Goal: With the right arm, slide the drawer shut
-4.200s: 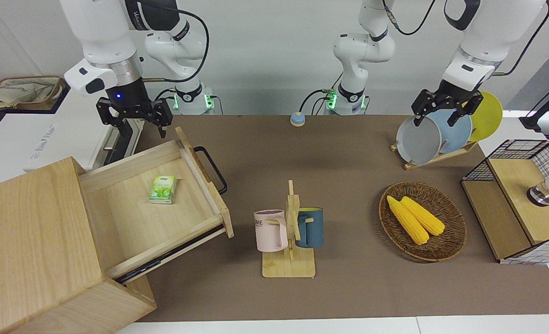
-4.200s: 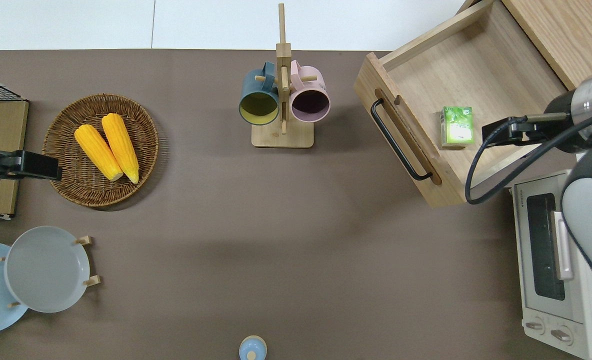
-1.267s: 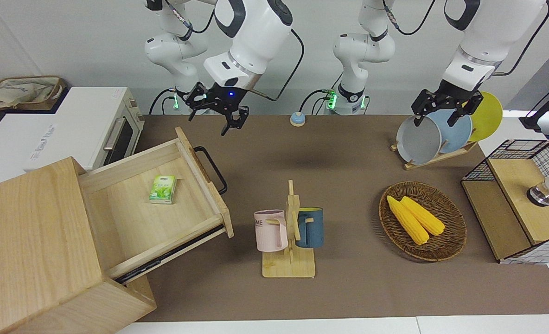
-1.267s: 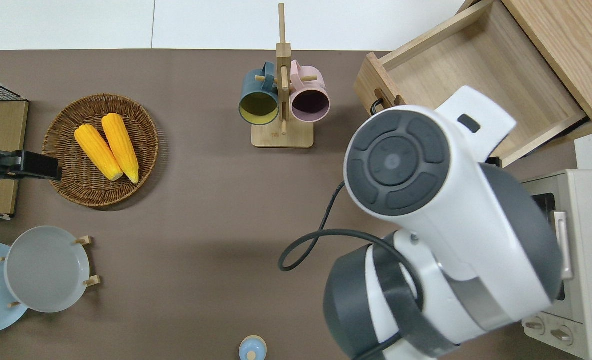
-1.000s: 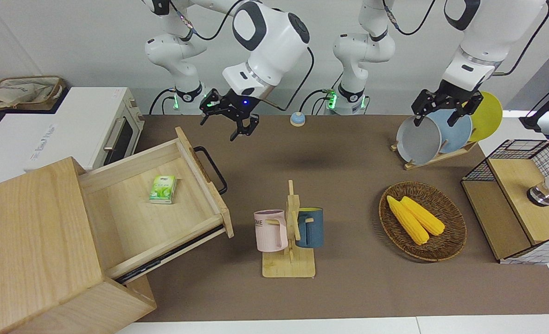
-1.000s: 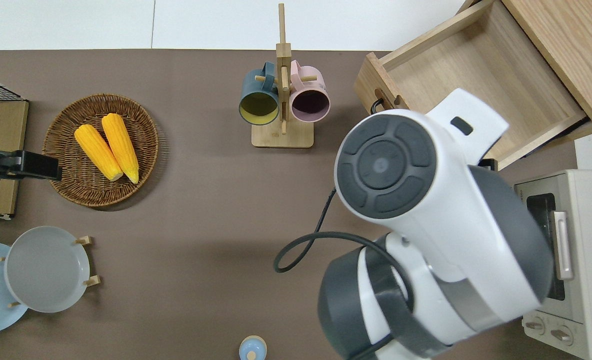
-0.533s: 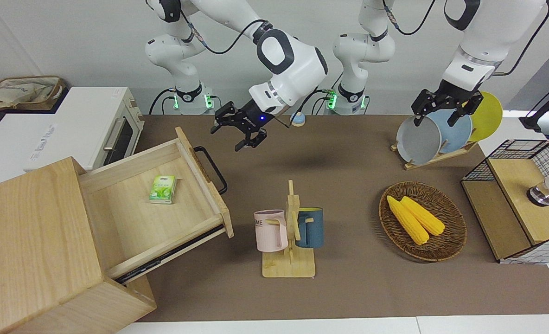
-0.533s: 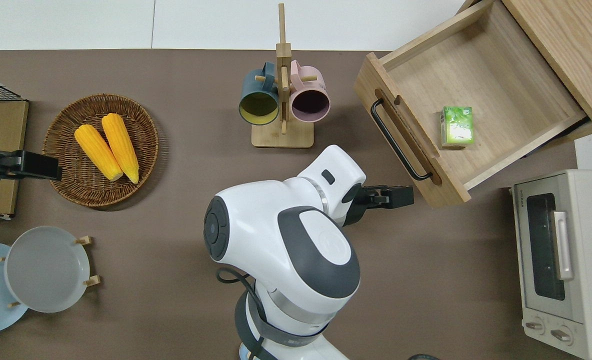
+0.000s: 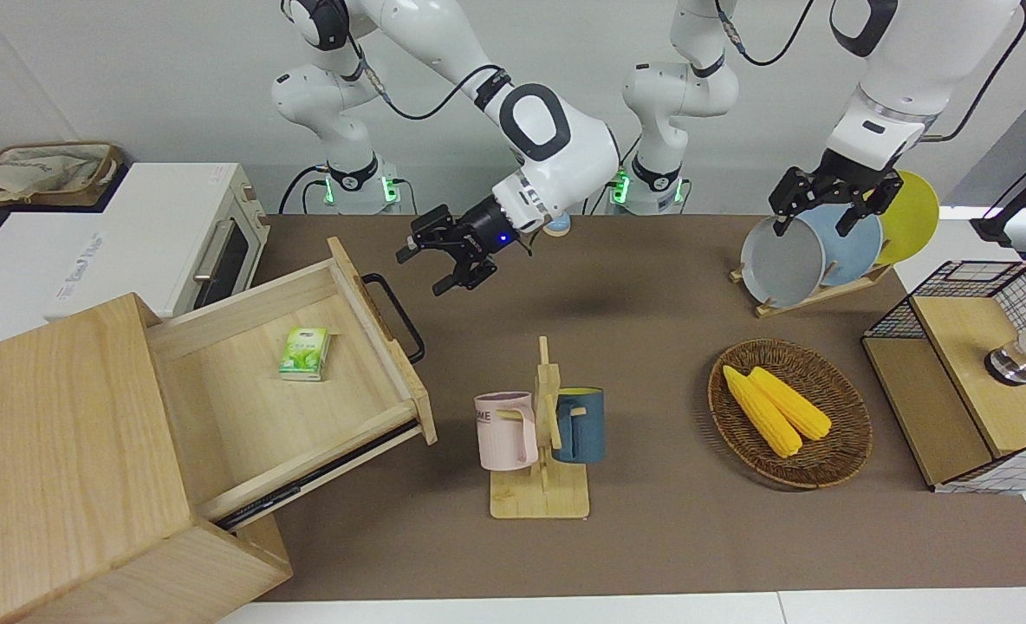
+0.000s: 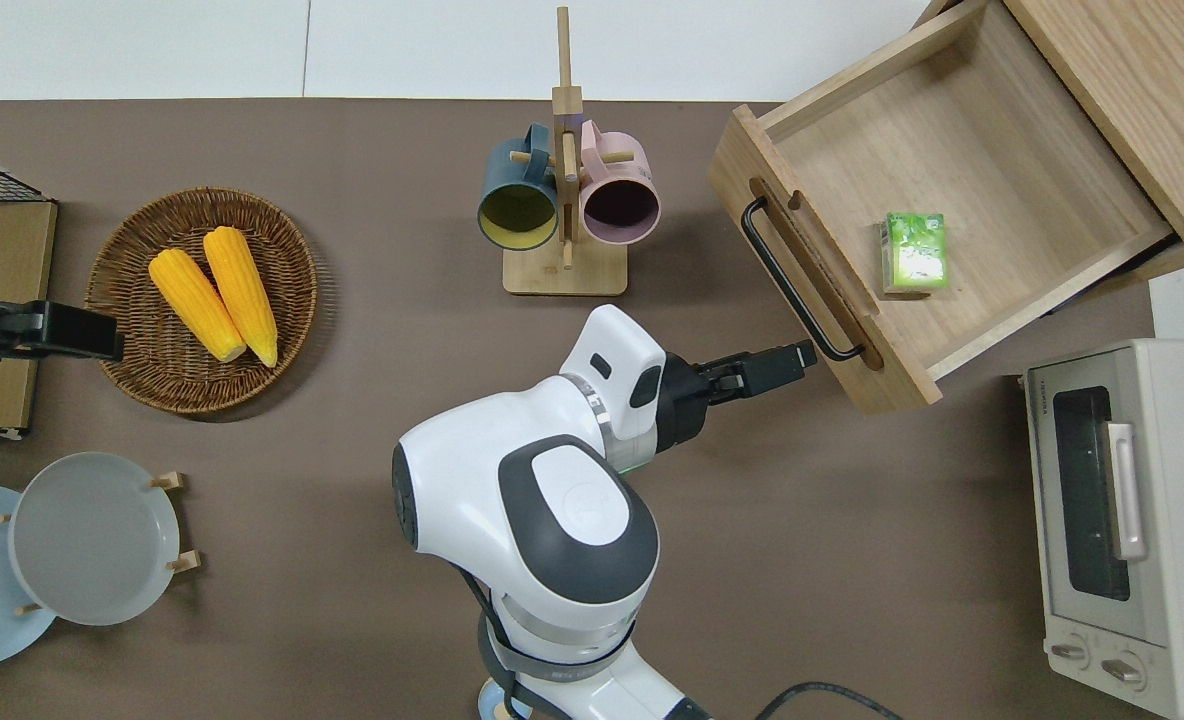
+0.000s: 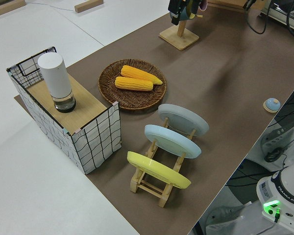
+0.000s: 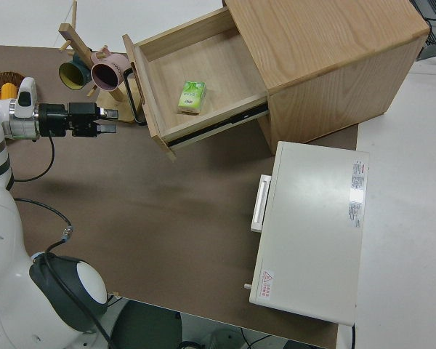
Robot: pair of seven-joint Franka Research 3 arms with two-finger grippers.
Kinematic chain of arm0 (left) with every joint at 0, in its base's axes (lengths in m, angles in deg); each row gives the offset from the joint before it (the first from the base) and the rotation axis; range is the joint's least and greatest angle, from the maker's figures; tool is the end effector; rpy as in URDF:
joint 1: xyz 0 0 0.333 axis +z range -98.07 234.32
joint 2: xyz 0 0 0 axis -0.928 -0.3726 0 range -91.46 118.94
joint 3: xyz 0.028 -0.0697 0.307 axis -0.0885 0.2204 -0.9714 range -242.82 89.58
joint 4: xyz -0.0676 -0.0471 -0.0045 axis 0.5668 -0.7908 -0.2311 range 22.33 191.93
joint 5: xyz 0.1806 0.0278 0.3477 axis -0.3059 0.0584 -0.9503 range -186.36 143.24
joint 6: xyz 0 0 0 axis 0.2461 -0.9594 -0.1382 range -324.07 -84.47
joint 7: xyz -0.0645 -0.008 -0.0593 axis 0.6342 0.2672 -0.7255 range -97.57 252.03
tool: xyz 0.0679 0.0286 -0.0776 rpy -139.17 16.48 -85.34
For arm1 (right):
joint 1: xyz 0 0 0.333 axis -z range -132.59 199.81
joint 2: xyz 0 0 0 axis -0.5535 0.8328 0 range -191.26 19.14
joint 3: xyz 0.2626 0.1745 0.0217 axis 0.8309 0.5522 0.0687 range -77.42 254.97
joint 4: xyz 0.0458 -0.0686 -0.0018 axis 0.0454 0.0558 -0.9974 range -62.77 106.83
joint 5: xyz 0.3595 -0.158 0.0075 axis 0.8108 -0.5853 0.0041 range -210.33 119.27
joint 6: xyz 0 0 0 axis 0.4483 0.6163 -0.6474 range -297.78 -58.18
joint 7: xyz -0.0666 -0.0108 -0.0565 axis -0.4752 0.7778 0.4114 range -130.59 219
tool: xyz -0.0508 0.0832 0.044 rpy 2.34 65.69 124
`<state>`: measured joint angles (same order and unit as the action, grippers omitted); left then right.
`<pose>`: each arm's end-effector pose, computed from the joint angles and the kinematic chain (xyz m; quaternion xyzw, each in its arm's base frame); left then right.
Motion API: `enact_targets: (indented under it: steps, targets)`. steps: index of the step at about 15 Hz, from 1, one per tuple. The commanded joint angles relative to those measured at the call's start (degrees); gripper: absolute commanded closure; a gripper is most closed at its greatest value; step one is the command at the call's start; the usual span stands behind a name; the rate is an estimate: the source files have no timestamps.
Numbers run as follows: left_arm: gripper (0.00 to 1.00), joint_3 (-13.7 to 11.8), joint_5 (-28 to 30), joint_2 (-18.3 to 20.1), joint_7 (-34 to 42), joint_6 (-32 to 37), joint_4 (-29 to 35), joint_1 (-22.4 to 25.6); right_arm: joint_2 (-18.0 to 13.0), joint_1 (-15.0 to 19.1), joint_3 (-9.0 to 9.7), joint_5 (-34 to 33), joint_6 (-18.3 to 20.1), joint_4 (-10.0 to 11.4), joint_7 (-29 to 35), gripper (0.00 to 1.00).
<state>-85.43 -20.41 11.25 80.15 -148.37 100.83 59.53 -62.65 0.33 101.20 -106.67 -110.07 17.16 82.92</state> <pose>0.5670 -0.0021 0.6386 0.9996 -0.0240 0.0128 0.0064 0.5294 0.3562 0.4544 0.8444 0.0839 0.1355 0.5114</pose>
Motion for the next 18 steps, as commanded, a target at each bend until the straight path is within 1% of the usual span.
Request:
enact_targets:
  steps: [1,3,6,8,9,10,11,12,13,14,15,16,18]
  targets:
    - [0.0,-0.9,-0.7,-0.8,0.4,0.0,-1.2,-1.0,1.7,-0.7,0.58,-9.6,-0.3,1.7,-7.5,0.015]
    - [0.0,-0.9,-0.6,-0.8,0.4,0.0,-1.2,-1.0,2.5,-0.6,0.58,-13.0,-1.6,1.7,-11.0,0.015]
    - [0.0,-0.9,-0.7,-0.8,0.4,0.0,-1.2,-1.0,3.5,0.1,0.58,-16.9,-2.5,1.7,-13.9,0.015]
    - [0.0,-0.9,-0.7,-0.8,0.4,0.0,-1.2,-1.0,3.4,0.3,0.58,-16.0,-2.6,1.4,-13.8,0.025]
    - [0.0,-0.9,-0.7,-0.8,0.4,0.0,-1.2,-1.0,3.5,0.3,0.67,-16.0,-2.6,1.5,-13.8,0.117]
    - [0.0,-0.9,-0.7,-0.8,0.4,0.0,-1.2,-1.0,3.5,0.2,0.67,-16.0,-2.5,1.5,-13.9,0.242]
    - [0.0,-0.9,-0.7,-0.8,0.4,0.0,-1.2,-1.0,3.5,0.2,0.67,-16.0,-2.5,1.5,-14.0,0.425]
    - [0.0,-0.9,-0.7,-0.8,0.4,0.0,-1.2,-1.0,3.4,0.3,0.67,-15.9,-2.5,1.3,-14.2,0.541]
    - [0.0,-0.9,-0.7,-0.8,0.4,0.0,-1.2,-1.0,3.2,0.5,0.67,-15.3,-2.5,0.9,-14.4,0.59]
    - [0.0,-0.9,-0.7,-0.8,0.4,0.0,-1.2,-1.0,2.9,0.7,0.67,-13.7,-2.3,0.2,-14.6,0.595]
    - [0.0,-0.9,-0.7,-0.8,0.4,0.0,-1.2,-1.0,2.3,0.8,0.67,-10.6,-1.9,-2.0,-14.8,0.595]
    - [0.0,-0.9,-0.7,-0.8,0.4,0.0,-1.2,-1.0,1.7,0.8,0.67,-8.2,-1.8,-3.6,-15.7,0.593]
    - [0.0,-0.9,-0.7,-0.8,0.4,0.0,-1.2,-1.0,0.1,2.0,0.58,-3.2,-1.7,-6.1,-18.2,0.595]
